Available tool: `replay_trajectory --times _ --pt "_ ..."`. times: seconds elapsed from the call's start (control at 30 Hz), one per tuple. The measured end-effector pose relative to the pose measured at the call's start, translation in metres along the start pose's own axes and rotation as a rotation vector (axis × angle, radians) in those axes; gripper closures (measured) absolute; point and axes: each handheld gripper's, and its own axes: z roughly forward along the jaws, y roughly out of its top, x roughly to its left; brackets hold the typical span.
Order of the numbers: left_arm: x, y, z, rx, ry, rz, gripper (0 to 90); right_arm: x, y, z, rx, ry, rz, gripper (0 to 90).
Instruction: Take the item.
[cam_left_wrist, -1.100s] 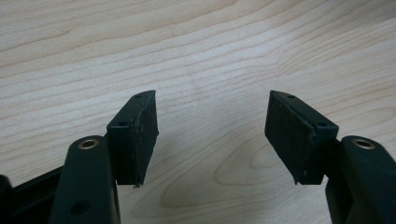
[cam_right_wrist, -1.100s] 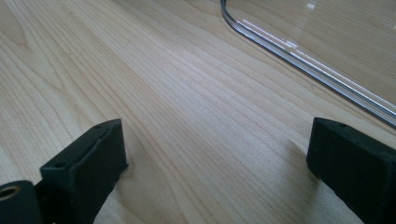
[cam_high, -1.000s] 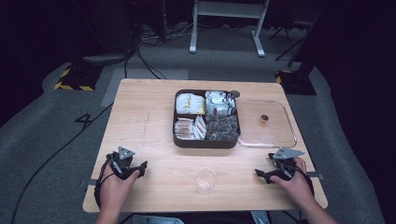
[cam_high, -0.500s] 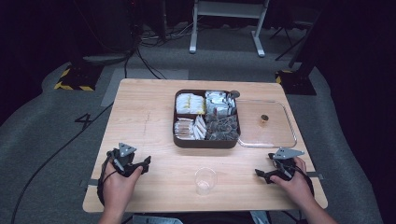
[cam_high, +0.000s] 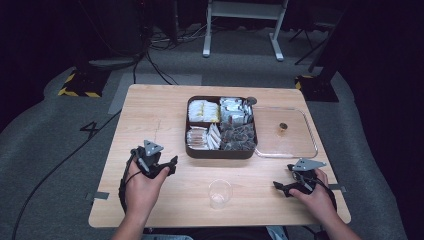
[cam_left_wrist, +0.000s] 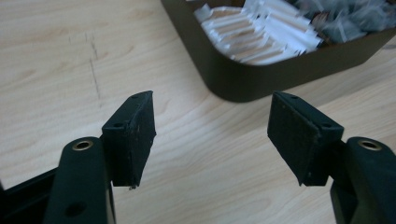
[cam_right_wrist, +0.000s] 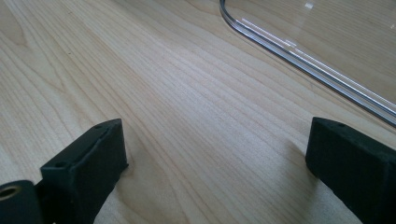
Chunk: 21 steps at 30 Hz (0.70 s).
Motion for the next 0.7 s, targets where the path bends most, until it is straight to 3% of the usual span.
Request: replay_trajectory --times 0.1,0.3,0.37,0.7 --pt "-0.003 0.008 0.000 -0.010 -0.003 -0.005 34.2 0.000 0.000 0.000 0.000 0.000 0.001 5.2" --pt "-0.013 0.030 0.003 -0.011 -0.011 0.025 35.2 0.000 0.000 0.000 -0.001 -0.001 0.007 5.5" --pt "-0.018 0.043 0.007 -0.024 -0.022 0.036 35.7 0.000 0.001 0.001 0.000 -0.004 0.008 5.5" --pt "-0.029 0.079 0.025 -0.043 -0.042 0.056 37.3 -0.001 0.001 0.001 -0.001 -0.003 0.006 5.5"
